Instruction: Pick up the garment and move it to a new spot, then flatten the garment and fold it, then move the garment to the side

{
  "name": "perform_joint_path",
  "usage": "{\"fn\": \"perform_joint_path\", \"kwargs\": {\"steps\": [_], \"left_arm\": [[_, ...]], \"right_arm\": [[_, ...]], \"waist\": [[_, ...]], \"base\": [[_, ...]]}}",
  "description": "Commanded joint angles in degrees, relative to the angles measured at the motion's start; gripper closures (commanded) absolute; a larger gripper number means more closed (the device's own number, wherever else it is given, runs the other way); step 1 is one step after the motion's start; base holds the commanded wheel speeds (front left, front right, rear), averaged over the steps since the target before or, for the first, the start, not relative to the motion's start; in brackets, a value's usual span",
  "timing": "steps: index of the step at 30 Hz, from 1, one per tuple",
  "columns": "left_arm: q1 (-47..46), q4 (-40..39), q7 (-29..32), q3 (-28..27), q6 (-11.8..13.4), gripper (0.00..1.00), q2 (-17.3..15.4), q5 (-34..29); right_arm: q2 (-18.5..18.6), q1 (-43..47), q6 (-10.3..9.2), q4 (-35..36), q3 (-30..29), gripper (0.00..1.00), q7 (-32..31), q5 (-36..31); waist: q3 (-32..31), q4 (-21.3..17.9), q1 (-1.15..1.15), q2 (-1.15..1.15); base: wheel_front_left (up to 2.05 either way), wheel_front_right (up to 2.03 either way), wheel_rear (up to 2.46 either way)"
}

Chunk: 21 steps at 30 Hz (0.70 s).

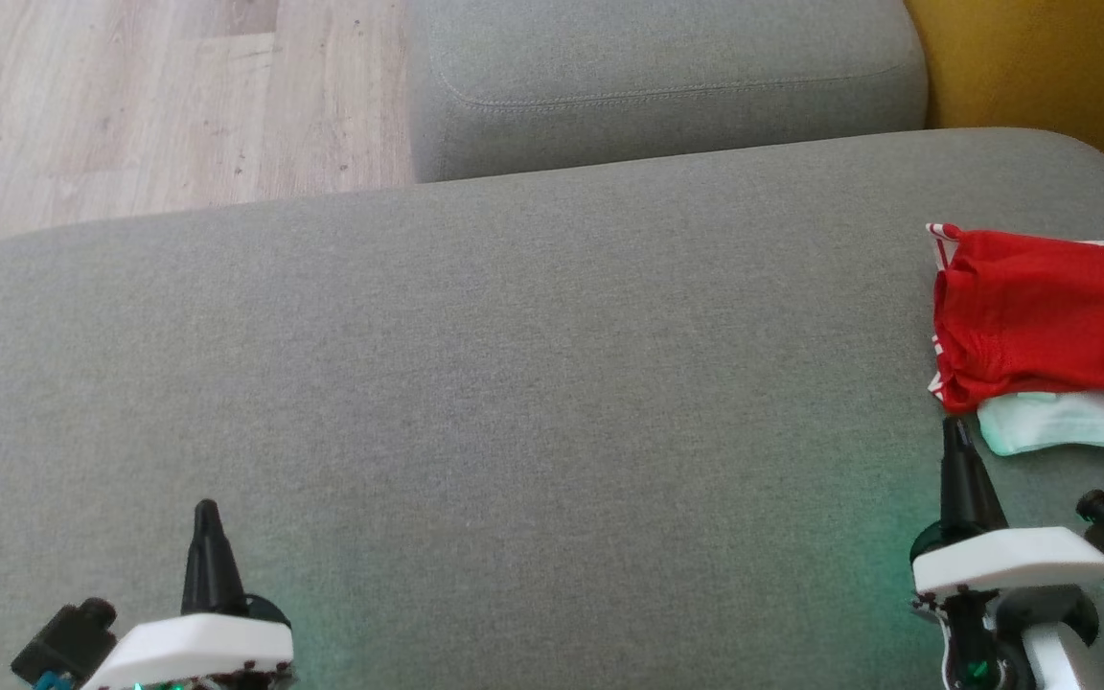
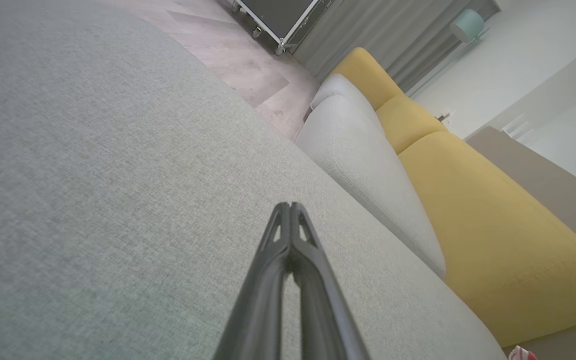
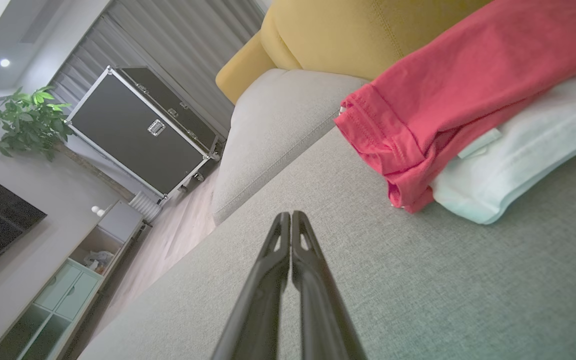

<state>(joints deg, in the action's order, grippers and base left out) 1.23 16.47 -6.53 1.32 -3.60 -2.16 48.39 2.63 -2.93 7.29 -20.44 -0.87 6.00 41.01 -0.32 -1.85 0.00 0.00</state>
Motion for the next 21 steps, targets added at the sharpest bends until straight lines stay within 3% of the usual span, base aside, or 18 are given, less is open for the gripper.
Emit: {"fn": "perform_joint_path", "kwargs": {"steps": [1,21], "left_arm": [[-3.14,-1.96,0.41,-1.53,-0.47,1.00,-0.32,1.30],[-4.23,-2.07,3.62,-3.14,-1.34,1.00,-0.42,12.14]], "right_arm": [[0.13,-2.85,0.08,2.20,0.07,1.00,-0.23,1.60],[0.16,-2.95,0.11,3.27,-1.39,1.00,-3.36,14.25]], "waist": [[0.01,0.03,0.00,0.00],[0.13,0.49,0.00,0.00]], "base": [[0.00,0.00,0.00],[0.00,0.00,0.00]]}}
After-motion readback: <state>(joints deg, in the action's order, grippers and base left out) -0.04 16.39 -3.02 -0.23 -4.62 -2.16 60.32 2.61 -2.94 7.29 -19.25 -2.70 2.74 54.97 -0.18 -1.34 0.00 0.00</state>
